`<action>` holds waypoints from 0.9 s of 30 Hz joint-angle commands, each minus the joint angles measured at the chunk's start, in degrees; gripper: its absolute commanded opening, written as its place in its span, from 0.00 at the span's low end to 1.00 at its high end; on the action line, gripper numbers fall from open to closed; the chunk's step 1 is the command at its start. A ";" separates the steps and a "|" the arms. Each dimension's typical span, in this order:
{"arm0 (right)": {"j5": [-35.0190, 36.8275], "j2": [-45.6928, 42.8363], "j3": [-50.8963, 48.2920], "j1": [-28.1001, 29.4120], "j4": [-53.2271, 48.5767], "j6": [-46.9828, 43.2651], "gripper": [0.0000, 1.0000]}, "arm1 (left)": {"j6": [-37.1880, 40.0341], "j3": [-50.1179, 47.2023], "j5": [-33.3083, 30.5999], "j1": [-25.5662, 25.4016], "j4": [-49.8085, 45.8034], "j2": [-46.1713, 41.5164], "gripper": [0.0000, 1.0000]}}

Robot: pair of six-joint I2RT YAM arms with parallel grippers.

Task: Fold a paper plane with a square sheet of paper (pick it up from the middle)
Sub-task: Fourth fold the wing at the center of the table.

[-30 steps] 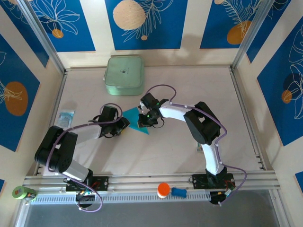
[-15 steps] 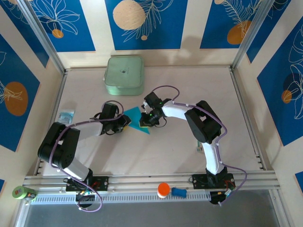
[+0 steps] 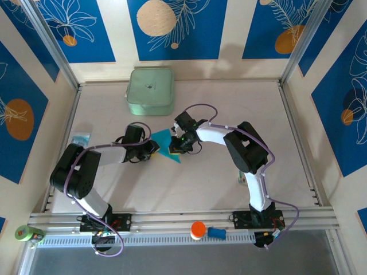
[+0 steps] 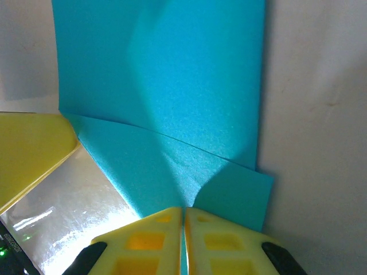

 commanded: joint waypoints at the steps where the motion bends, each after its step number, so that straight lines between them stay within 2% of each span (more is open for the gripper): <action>1: -0.92 1.99 -1.31 -0.18 -1.51 0.47 0.11 | -0.45 1.30 2.40 0.44 3.32 1.13 0.24; 6: -0.75 2.00 -1.35 -0.18 -1.68 0.34 0.11 | -0.11 1.16 1.23 0.45 1.21 0.10 0.24; 11: -0.43 2.07 -1.31 -0.22 -1.82 0.35 0.11 | 1.20 0.99 -2.57 0.45 -5.08 -2.38 0.34; 18: -0.48 2.38 -1.17 -0.18 -1.95 0.29 0.11 | 1.38 0.42 -2.49 0.54 -4.32 -4.75 0.27; 27: -0.52 2.60 -1.14 -0.09 -2.04 0.32 0.11 | 1.09 1.56 -0.95 0.53 -2.55 -1.02 0.27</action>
